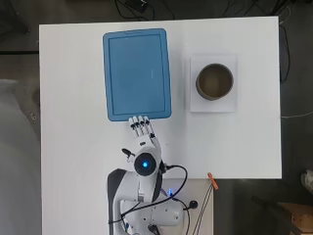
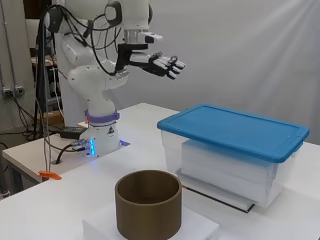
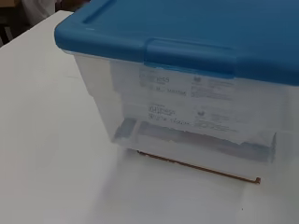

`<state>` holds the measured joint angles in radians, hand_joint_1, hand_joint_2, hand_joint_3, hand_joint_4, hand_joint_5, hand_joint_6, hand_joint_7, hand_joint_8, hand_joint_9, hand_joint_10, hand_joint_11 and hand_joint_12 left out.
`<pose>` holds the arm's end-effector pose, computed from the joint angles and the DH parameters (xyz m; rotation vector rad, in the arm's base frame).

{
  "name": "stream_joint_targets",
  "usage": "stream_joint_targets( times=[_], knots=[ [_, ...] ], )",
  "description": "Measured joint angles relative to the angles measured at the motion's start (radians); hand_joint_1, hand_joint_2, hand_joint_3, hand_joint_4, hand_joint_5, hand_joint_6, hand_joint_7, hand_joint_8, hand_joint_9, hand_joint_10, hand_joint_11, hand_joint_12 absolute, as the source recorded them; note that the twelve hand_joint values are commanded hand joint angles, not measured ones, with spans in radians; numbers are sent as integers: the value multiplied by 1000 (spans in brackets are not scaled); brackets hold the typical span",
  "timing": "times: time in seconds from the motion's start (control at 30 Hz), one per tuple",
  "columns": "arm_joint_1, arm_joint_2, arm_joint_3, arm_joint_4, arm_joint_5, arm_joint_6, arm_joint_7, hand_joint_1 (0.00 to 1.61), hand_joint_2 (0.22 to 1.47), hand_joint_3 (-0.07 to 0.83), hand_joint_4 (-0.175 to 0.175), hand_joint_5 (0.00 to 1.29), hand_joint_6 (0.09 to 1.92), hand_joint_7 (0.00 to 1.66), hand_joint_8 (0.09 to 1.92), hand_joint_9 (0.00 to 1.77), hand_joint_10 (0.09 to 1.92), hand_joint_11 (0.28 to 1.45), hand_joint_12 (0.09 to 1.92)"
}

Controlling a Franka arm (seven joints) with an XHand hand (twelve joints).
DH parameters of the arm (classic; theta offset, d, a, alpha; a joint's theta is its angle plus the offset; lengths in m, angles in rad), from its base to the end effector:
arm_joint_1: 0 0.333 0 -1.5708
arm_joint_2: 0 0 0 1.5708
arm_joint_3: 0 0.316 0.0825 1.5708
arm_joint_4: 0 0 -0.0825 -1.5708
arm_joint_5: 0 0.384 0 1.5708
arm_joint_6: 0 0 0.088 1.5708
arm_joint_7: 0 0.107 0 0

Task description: Teleoperate dual arm-hand system to remove items from a box

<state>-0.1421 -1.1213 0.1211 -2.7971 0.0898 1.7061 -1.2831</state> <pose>0.2347 0.0037 0.4800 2.5791 1.7352 0.0140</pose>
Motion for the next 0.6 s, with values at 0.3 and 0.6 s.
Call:
stream_joint_targets(
  times=[0.3,0.6],
  knots=[
    [16,523,-12,161,-159,242,116,302,839,-5,-23,0,87,27,87,183,87,387,87],
    [57,633,75,255,-341,381,187,182,793,-11,-20,0,87,0,87,175,87,384,87]
  ],
)
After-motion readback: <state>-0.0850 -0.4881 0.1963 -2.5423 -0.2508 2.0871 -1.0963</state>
